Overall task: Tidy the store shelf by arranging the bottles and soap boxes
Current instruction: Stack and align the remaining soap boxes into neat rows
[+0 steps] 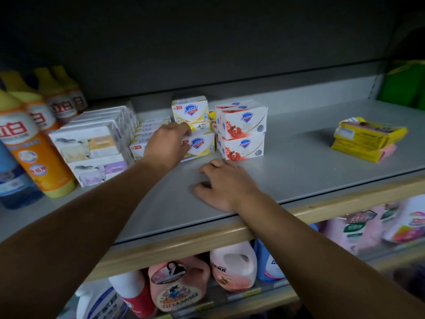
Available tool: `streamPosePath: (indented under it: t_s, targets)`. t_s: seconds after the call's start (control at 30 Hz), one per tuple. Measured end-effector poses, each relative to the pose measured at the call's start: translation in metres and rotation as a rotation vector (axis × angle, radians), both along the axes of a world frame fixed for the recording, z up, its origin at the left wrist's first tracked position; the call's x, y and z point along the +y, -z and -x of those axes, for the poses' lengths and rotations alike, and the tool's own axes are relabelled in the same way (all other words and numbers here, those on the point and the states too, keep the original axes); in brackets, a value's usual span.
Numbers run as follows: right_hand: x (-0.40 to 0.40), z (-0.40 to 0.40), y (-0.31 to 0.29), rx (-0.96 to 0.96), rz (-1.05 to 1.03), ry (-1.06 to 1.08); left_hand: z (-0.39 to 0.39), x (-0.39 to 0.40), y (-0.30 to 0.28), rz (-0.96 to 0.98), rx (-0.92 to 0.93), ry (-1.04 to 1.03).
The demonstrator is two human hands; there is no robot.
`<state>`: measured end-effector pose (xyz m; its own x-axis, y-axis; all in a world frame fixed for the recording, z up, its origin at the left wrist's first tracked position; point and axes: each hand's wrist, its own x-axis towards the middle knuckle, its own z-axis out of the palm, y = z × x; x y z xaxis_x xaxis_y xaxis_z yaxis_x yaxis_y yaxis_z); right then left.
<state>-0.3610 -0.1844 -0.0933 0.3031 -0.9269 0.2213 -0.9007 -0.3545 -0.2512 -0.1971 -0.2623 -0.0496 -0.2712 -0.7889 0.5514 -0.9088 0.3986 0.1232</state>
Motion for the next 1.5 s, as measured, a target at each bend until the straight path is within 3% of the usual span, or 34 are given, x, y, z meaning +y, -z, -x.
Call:
streamPosePath:
  t_s: [0.23, 0.43, 0.57, 0.73, 1.0, 1.2, 1.5]
  targets:
    - [0.002, 0.001, -0.002, -0.049, -0.019, 0.0, -0.023, 0.039, -0.002, 0.073, 0.226, 0.106]
    - [0.003, 0.002, -0.002, -0.257, 0.044, 0.081, -0.048, 0.056, 0.021, -0.167, 0.815, 0.097]
    - [0.008, 0.006, -0.002, -0.463, 0.055, -0.1, -0.05, 0.057, 0.027, -0.315, 1.054, 0.25]
    - [0.012, 0.008, -0.004, -0.591, 0.049, -0.184, -0.05, 0.059, 0.033, -0.418, 1.038, 0.35]
    - [0.013, 0.013, -0.009, -0.74, -0.063, -0.042, -0.05, 0.069, 0.024, -0.548, 1.213, 0.463]
    - [0.013, 0.016, -0.014, -0.956, -0.09, 0.125, -0.038, 0.081, 0.02, -0.546, 0.957, 0.405]
    - [0.012, 0.014, -0.014, -0.934, -0.109, 0.182, -0.035, 0.082, 0.018, -0.518, 0.97, 0.394]
